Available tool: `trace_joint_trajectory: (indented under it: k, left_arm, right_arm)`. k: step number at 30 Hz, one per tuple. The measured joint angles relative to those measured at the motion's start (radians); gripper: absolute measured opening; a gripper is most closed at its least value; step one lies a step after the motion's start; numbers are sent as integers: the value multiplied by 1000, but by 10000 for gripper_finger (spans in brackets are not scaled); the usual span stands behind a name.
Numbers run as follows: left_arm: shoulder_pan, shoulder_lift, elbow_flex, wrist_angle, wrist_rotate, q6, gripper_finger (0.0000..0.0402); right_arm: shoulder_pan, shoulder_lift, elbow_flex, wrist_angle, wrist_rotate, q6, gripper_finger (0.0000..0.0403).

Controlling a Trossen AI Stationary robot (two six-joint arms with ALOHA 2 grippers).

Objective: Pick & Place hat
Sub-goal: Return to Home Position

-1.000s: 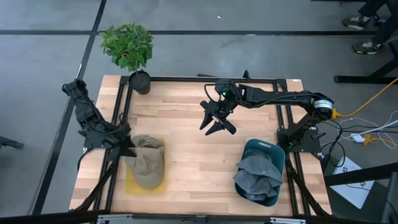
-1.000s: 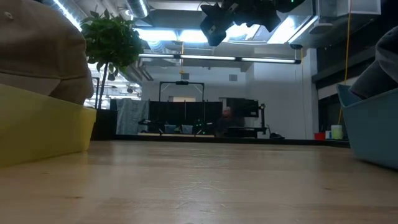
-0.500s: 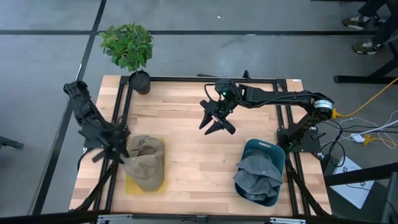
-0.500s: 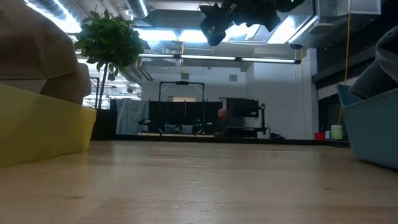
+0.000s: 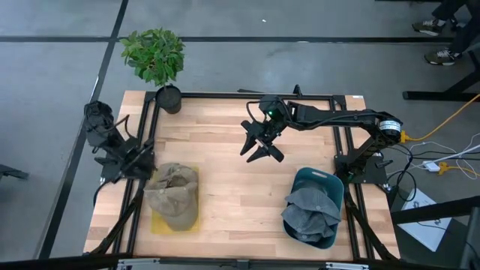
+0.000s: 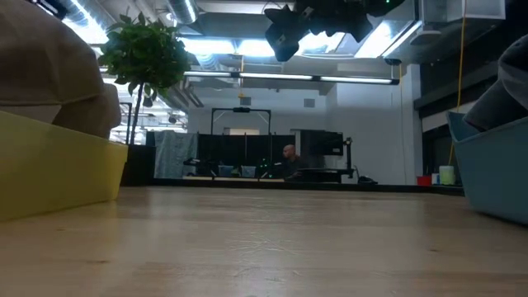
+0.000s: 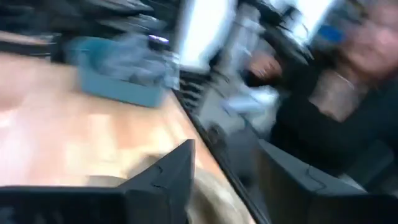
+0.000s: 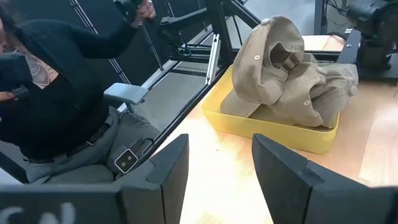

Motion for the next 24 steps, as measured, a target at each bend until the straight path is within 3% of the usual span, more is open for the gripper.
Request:
trace_joint_trajectory:
  k: [2,4,7,10,12,16,20,24]
  left_arm:
    - [4,8,-33,89,-65,-76,159]
    - [4,18,-89,176,-64,-61,159]
    - [4,7,-210,396,-31,87,157]
    - [4,0,-327,616,76,284,155]
    - [4,0,-383,679,96,341,155]
    - [5,-1,-440,755,-21,391,155]
    - [7,-1,-450,863,14,506,155]
    - [36,-1,-470,892,18,491,155]
  right_arm:
    - [0,0,0,-5,0,-1,174]
    - [0,0,0,-8,-1,-12,174]
    - [-1,0,0,-8,-1,-39,174]
    - [-1,0,0,-8,-2,-60,174]
    - [-1,0,0,-8,-3,-71,174]
    - [-1,0,0,-7,-6,-75,174]
    - [-1,0,0,-7,-10,-75,174]
    - [-1,0,0,-7,-10,-75,174]
